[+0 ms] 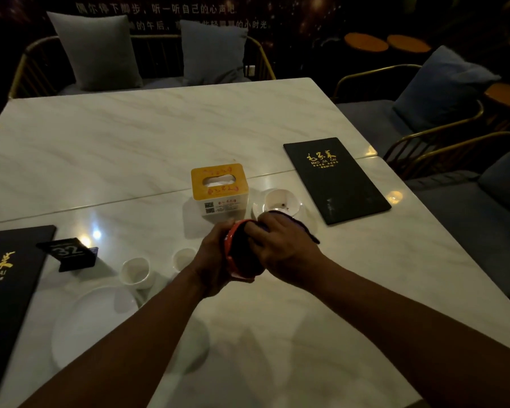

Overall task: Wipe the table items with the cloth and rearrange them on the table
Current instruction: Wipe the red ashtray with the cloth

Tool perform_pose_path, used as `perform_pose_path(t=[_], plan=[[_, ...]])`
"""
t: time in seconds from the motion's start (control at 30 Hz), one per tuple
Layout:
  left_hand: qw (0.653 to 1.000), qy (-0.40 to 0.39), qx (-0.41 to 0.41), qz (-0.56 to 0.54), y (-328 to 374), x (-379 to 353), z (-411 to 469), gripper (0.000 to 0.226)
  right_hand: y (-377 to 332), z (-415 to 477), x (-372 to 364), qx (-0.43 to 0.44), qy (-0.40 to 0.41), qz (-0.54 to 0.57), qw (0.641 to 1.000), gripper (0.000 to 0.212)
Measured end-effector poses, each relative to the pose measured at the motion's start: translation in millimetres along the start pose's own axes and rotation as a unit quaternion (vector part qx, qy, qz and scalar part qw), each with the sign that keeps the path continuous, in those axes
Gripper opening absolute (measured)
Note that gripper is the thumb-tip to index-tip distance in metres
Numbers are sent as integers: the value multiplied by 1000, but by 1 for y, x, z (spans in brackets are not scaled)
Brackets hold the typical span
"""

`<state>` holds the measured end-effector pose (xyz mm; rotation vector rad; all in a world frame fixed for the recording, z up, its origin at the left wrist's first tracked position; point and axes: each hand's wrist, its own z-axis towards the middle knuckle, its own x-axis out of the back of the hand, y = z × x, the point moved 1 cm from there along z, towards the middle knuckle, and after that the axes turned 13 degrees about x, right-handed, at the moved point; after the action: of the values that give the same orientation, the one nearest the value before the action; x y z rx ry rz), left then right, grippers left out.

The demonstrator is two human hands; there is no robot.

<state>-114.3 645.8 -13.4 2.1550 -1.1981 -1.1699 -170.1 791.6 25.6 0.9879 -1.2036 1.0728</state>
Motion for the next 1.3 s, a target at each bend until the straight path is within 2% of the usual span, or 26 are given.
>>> perform_pose_path(t=[0.1,0.2,0.27,0.3,0.37,0.43,0.53,0.57,0.7,0.77,0.83,0.9,0.93,1.0,1.07,1.1,1.17,1.23,1.3], plan=[[999,5,-30,19,3,6,0,51,-8,-4,-8,-81,-18,32,996,50],[996,19,-61,66,14,5,2,55,-23,-4,-10,-111,-36,36,993,31],[995,35,-77,62,17,4,3,54,-27,2,-8,-159,-53,117,979,36],[994,45,-84,60,17,3,4,53,-26,5,-7,-190,-63,185,962,39],[992,67,-89,64,14,1,4,50,-25,11,-1,-235,-68,320,915,31],[990,81,-89,69,10,-1,5,47,-23,10,6,-281,-56,457,842,17],[990,86,-75,77,6,-4,3,38,-21,2,15,-336,-21,649,683,21],[990,88,-71,89,5,-4,3,34,-21,0,17,-344,-7,684,643,23],[983,77,-87,140,1,-3,3,19,-23,-6,15,-372,78,766,518,30],[984,61,-100,132,2,-2,3,13,-24,-8,10,-402,144,801,420,32],[983,44,-111,137,2,-2,3,20,-23,-9,8,-412,207,830,314,33],[981,38,-115,154,1,-1,1,30,-24,-8,7,-417,261,839,231,39],[979,41,-115,161,-1,-2,0,31,-22,-8,6,-423,285,835,206,38],[979,41,-114,162,-7,-2,0,36,-17,-8,6,-423,326,823,196,27],[981,43,-109,158,-16,1,-1,44,-11,-6,8,-435,343,808,201,27],[981,50,-105,155,-20,2,-2,45,-10,-5,9,-436,333,815,185,27],[983,60,-97,144,-27,6,-4,51,-11,-5,10,-439,295,839,130,20],[991,50,-76,101,-35,8,-3,62,-11,-8,3,-459,259,839,138,30],[998,39,-44,-12,-40,11,0,60,-9,-14,1,-474,230,829,189,35]])
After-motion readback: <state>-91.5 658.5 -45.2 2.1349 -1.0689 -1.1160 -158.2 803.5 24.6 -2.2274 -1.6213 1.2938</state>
